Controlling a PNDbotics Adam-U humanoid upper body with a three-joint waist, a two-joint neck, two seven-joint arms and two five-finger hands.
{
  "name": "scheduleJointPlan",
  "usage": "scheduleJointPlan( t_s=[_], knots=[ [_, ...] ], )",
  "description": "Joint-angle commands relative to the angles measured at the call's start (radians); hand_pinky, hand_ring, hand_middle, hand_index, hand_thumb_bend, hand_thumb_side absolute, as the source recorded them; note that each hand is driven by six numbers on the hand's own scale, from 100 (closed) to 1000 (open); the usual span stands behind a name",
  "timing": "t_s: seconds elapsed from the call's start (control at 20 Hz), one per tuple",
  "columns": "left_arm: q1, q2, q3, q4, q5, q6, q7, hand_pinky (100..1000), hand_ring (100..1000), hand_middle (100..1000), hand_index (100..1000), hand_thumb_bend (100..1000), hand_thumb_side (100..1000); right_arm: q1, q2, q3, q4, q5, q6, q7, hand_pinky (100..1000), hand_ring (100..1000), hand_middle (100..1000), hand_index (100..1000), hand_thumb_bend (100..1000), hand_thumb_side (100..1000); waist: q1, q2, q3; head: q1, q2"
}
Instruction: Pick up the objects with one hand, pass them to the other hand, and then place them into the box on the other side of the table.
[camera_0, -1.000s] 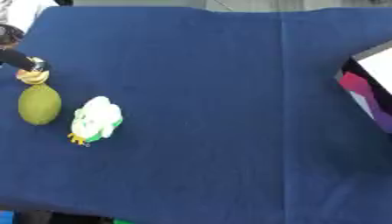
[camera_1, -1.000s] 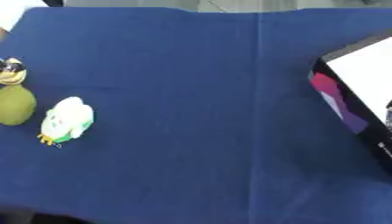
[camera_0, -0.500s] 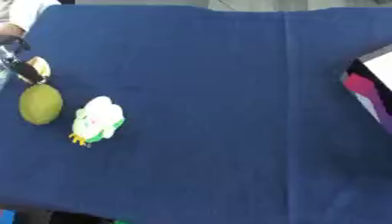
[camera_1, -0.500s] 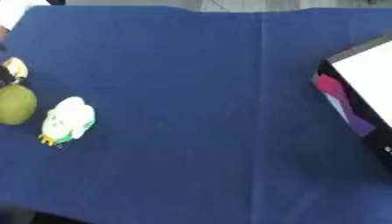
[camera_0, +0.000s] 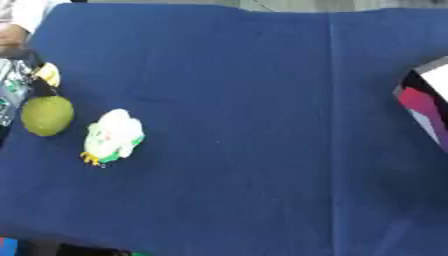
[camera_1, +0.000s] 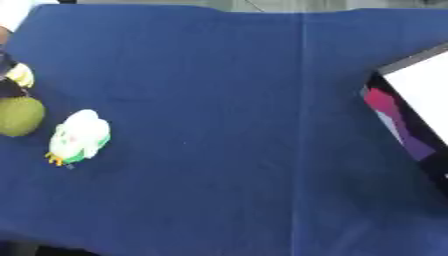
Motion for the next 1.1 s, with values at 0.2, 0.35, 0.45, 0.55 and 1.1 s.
scheduleJointPlan(
  t_s=[0.2, 0.35, 0.45, 0.55, 1.1],
  knots=[
    [-0.023, 0.025, 0.009, 0.002, 0.022, -0.005, 0.003, 876, 895, 793, 772, 100, 124, 0.012, -0.007, 0.011, 0.000, 0.002, 0.007, -0.002, 683, 833, 826, 818, 100, 507, 0.007, -0.015, 0.002, 0.004, -0.009],
    [-0.032, 0.035, 0.011, -0.008, 0.024, 0.002, 0.008, 832, 841, 745, 719, 100, 140, 0.013, -0.013, 0.008, 0.000, 0.002, 0.004, -0.003, 683, 833, 826, 818, 100, 514, 0.009, -0.019, 0.004, 0.003, -0.006],
    [-0.036, 0.043, 0.009, -0.029, 0.027, 0.005, 0.017, 805, 790, 691, 695, 100, 141, 0.012, -0.019, 0.003, 0.000, 0.003, -0.001, -0.003, 683, 834, 828, 819, 100, 496, 0.010, -0.022, 0.006, 0.000, -0.003],
    [-0.035, 0.052, 0.003, -0.065, 0.033, 0.005, 0.024, 791, 765, 647, 677, 100, 128, 0.011, -0.028, -0.008, 0.000, 0.004, -0.009, -0.008, 683, 835, 831, 820, 100, 486, 0.012, -0.027, 0.008, -0.001, 0.003],
    [-0.006, 0.115, -0.030, -0.263, 0.101, -0.001, -0.023, 746, 702, 558, 630, 100, 108, -0.021, -0.217, -0.152, 0.000, 0.013, -0.155, -0.045, 702, 847, 863, 833, 100, 338, 0.004, -0.064, 0.006, -0.002, 0.034]
  ],
)
